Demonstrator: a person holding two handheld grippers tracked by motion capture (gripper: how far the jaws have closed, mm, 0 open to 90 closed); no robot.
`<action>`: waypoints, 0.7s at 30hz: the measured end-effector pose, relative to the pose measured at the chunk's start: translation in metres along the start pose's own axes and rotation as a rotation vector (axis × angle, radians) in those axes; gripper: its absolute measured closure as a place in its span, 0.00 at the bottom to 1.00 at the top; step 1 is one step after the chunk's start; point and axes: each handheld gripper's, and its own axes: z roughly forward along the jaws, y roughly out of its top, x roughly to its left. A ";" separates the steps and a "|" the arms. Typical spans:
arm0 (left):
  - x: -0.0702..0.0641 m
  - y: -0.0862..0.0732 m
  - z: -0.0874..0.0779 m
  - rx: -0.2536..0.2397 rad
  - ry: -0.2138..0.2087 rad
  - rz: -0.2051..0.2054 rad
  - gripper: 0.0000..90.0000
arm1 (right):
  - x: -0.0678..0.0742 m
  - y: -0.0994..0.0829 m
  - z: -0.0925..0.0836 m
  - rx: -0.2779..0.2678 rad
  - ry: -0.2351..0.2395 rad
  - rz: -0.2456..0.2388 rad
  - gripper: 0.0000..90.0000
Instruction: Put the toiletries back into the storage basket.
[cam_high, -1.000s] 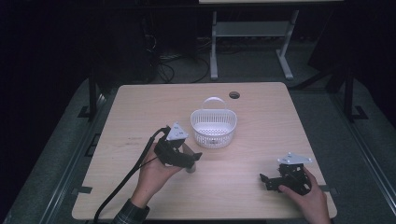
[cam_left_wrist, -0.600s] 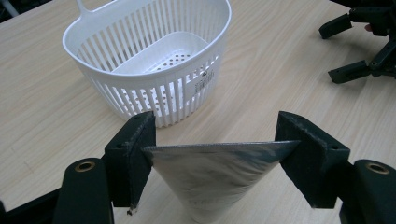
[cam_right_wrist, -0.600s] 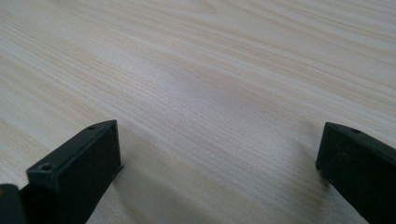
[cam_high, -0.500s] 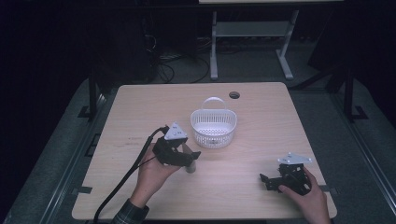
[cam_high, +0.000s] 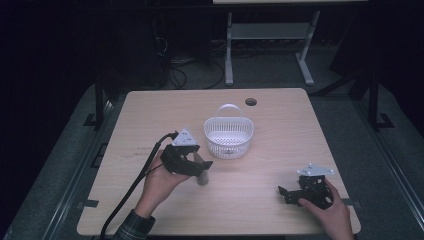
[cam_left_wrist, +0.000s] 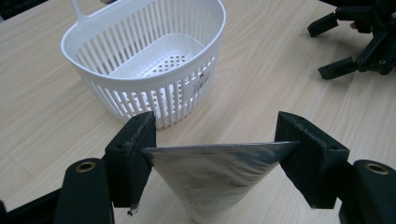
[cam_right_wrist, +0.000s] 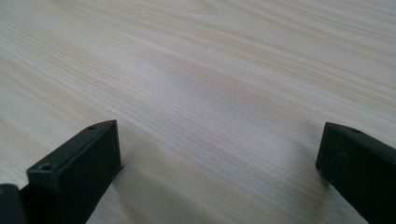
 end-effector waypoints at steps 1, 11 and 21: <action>0.001 0.000 -0.001 -0.004 -0.002 -0.005 0.33 | 0.000 0.000 0.000 0.000 0.000 0.000 0.00; 0.008 0.010 -0.012 -0.035 -0.010 -0.012 0.33 | 0.000 0.000 0.000 -0.002 -0.002 -0.002 0.00; 0.021 0.020 -0.021 -0.065 -0.020 -0.038 0.33 | 0.000 0.000 0.000 -0.001 -0.001 -0.002 0.00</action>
